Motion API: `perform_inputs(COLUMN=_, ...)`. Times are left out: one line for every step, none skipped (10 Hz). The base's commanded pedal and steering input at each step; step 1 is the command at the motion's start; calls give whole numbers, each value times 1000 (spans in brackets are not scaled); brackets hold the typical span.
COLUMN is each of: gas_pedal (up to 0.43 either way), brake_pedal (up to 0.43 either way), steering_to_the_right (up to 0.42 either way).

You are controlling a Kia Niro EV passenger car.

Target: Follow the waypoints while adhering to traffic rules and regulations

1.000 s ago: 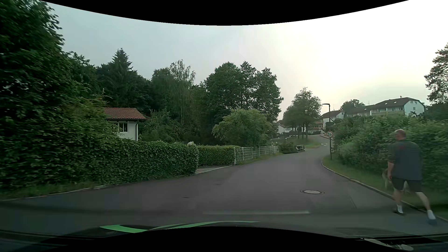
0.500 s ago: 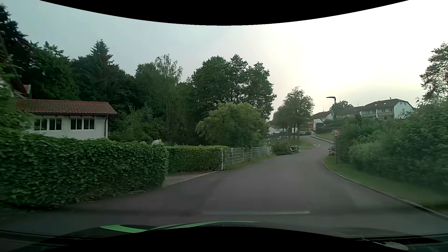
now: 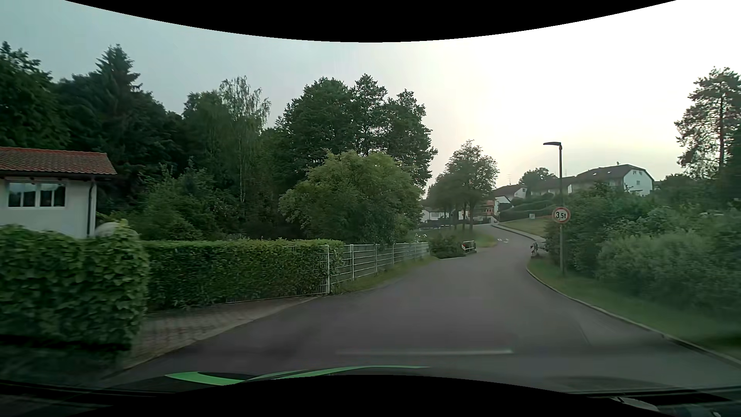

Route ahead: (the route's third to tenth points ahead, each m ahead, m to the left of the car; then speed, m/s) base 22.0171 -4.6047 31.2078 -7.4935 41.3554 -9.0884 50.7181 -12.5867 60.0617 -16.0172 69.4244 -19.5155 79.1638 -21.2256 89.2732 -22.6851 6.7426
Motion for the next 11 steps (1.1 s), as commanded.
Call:
perform_inputs(gas_pedal=20, brake_pedal=0, steering_to_the_right=108)
perform_inputs(gas_pedal=28, brake_pedal=0, steering_to_the_right=110)
perform_inputs(gas_pedal=28, brake_pedal=0, steering_to_the_right=113)
perform_inputs(gas_pedal=28, brake_pedal=0, steering_to_the_right=116)
perform_inputs(gas_pedal=28, brake_pedal=0, steering_to_the_right=117)
perform_inputs(gas_pedal=28, brake_pedal=0, steering_to_the_right=117)
perform_inputs(gas_pedal=28, brake_pedal=0, steering_to_the_right=117)
perform_inputs(gas_pedal=28, brake_pedal=0, steering_to_the_right=117)
perform_inputs(gas_pedal=39, brake_pedal=0, steering_to_the_right=116)
perform_inputs(gas_pedal=39, brake_pedal=0, steering_to_the_right=116)
perform_inputs(gas_pedal=47, brake_pedal=0, steering_to_the_right=115)
